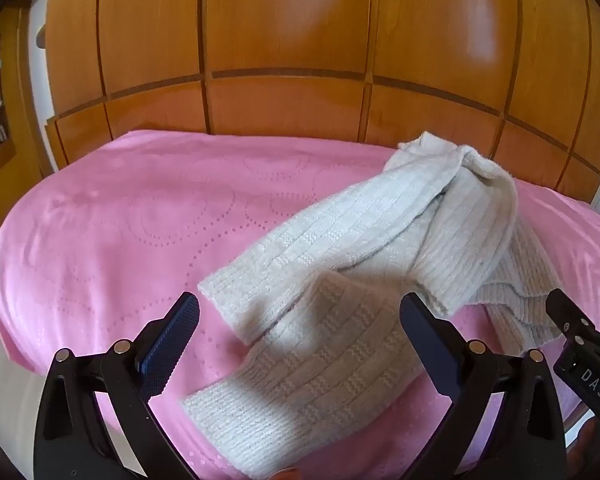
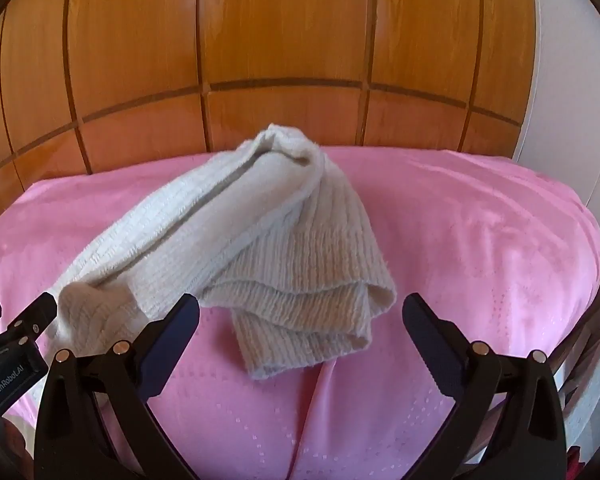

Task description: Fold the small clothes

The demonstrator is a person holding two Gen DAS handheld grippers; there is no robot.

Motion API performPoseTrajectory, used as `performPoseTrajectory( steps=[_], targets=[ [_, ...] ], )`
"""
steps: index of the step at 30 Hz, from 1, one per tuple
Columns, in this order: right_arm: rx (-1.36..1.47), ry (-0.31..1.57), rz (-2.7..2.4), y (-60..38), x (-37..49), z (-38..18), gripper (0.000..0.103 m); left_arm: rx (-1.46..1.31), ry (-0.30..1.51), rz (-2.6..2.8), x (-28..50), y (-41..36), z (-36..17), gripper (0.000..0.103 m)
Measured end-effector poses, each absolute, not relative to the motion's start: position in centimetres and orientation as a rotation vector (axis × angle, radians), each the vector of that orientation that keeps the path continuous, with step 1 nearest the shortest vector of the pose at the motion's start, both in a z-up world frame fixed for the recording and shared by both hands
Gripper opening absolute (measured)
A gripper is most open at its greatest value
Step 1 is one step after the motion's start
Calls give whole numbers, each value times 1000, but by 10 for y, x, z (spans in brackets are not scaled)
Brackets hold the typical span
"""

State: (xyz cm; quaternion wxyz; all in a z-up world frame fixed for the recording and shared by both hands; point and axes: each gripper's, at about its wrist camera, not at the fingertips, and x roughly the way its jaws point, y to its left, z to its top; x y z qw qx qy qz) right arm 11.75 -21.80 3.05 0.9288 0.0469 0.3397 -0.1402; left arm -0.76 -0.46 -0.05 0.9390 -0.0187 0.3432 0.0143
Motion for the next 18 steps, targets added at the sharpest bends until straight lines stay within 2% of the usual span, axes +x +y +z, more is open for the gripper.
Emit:
performPoseTrajectory(
  steps=[18],
  targets=[
    [87,694,-198,-206,107,32,101,-48,691,32,-7,-3,5,99]
  ],
)
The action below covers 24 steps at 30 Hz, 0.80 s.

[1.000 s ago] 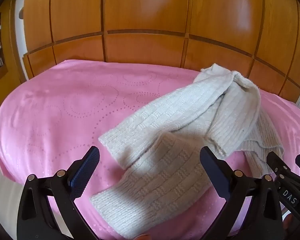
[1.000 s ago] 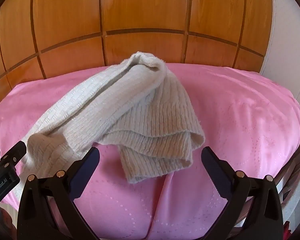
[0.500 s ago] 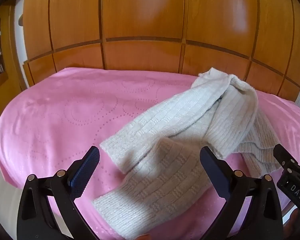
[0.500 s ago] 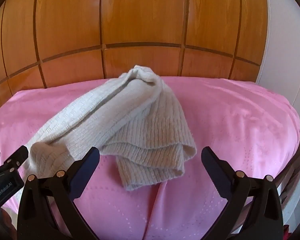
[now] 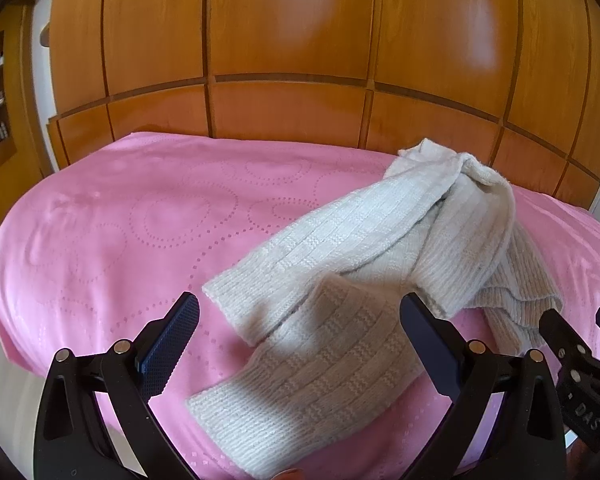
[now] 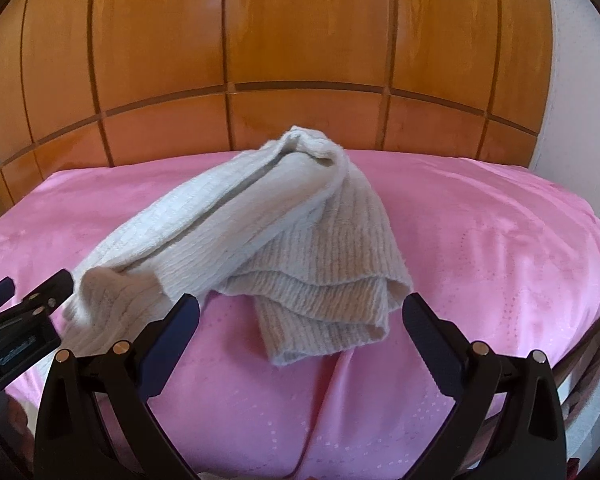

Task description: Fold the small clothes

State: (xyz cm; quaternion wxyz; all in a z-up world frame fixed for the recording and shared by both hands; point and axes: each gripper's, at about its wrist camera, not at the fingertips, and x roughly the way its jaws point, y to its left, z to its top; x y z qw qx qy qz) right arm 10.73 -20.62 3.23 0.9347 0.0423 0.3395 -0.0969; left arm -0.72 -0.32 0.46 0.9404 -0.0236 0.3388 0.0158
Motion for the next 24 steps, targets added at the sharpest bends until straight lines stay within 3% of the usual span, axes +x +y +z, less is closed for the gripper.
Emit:
performPoseTrajectory(
  steps=[24],
  targets=[
    [203,764,3,-217,85,16,101,-57,724,59,1,3,-6,99]
  ],
)
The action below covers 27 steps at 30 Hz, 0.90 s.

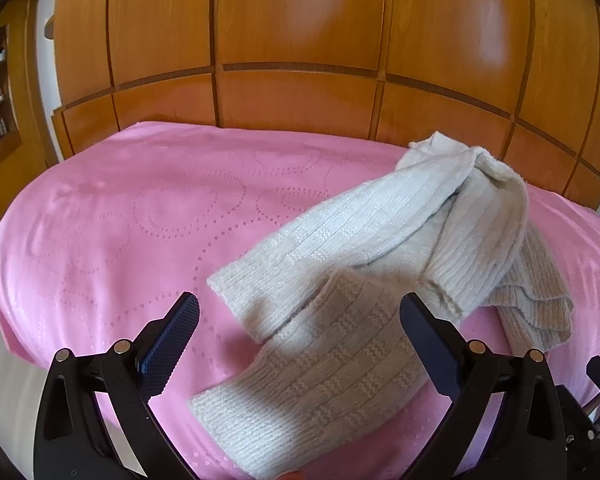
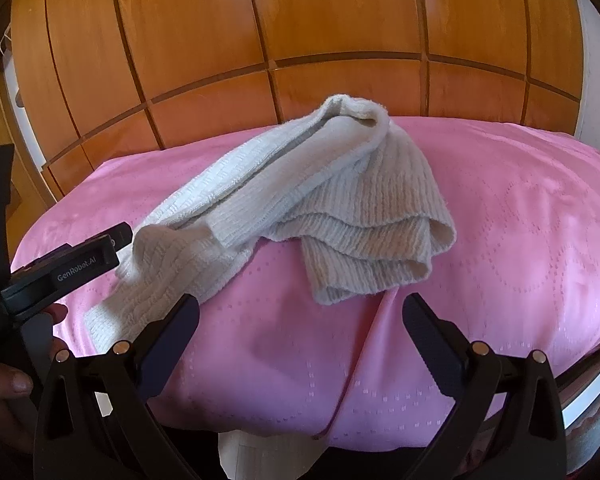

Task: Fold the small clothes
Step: 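Grasp the sweater body with the right tool and lift it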

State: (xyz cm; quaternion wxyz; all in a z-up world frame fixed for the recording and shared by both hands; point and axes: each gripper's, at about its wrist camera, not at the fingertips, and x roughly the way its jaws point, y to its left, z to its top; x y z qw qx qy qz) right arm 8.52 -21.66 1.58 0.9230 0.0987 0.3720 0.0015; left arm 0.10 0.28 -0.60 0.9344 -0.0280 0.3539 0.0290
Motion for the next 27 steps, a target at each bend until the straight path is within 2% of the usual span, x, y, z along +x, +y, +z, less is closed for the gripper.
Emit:
performPoseTrajectory(
  steps=[4,7,9,15,18,27],
  targets=[
    [209,743,15,-222,92,18,101,-56,732,68,3,6,-8,99],
    [218,738,29,-226,110,23,89,-56,730,76,4,10,-9,99],
    [246,740,39,-231,127,29,77,-57,725,83,4,14,-8,99],
    [237,694,66,-226,167,54,62,-67,721,99,4,29,-8,99],
    [213,696,78,-218,184,60,59,-60,721,102,5,34,-6,99],
    [250,763,139,-200,224,56,59,-84,694,104,0,47,2,99]
  ],
)
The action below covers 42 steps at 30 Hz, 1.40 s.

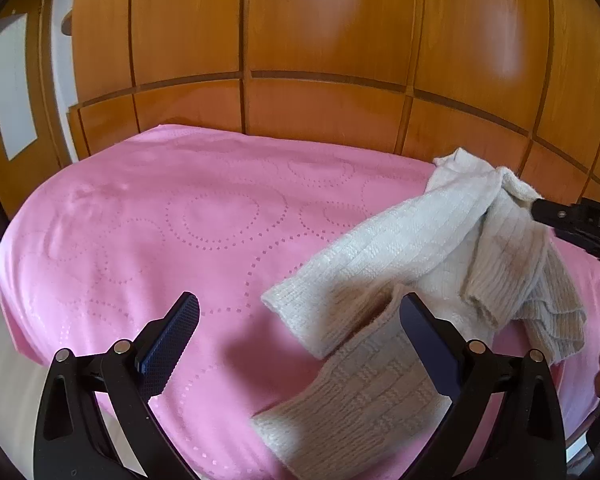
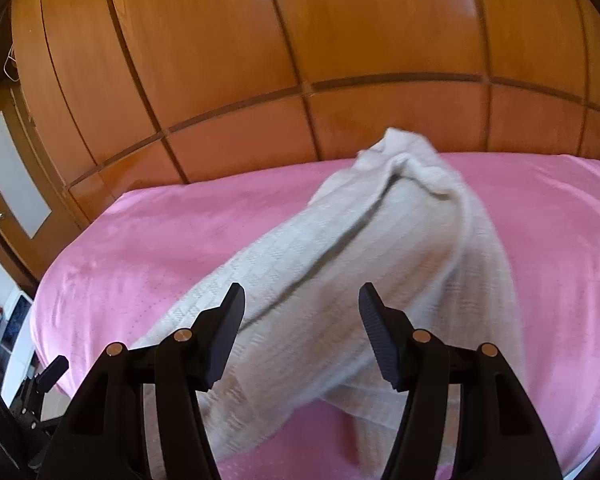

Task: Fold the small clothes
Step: 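Grasp the sweater body with the right tool and lift it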

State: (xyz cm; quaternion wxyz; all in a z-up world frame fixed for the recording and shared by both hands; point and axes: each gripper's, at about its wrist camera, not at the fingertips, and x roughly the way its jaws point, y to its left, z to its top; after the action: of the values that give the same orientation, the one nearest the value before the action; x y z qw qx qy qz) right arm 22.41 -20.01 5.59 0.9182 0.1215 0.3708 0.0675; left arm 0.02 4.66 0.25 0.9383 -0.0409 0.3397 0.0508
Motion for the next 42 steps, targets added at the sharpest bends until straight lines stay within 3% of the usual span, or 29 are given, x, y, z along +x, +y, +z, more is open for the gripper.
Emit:
performPoseTrajectory(
  steps=[13,14,15,16,22,23,24,30,34,37,38,39,42],
  targets=[
    [281,978,258,-151,297,-8,57,-153,669,213,-4,98,10,99],
    [281,988,256,-148,303,-12,49,-156,671,217,-4,100,10,99],
    [278,991,255,-145,308,-15,34,-159,675,219,-5,101,9,99],
    [278,993,256,-144,311,-15,30,-159,677,219,-5,103,8,99],
    [361,966,274,-162,304,-7,34,-170,700,235,-5,110,0,99],
    [377,964,277,-168,301,-6,52,-176,703,235,-3,111,-2,99],
    [388,958,276,-173,296,-5,60,-181,705,236,-3,112,-3,99],
    [418,958,273,-181,289,-13,58,-200,742,220,-1,116,-13,99],
    [446,960,276,-168,305,-17,53,-189,755,208,-1,114,-16,99],
    [435,980,293,-152,323,-24,43,-182,763,175,-4,111,-18,99],
    [431,999,306,-148,328,-27,33,-175,763,155,-4,109,-17,99],
    [433,1011,325,-145,331,-29,14,-170,763,139,-5,106,-17,99],
    [473,987,382,-154,330,-14,9,-153,760,51,-7,96,-14,99]
  ],
)
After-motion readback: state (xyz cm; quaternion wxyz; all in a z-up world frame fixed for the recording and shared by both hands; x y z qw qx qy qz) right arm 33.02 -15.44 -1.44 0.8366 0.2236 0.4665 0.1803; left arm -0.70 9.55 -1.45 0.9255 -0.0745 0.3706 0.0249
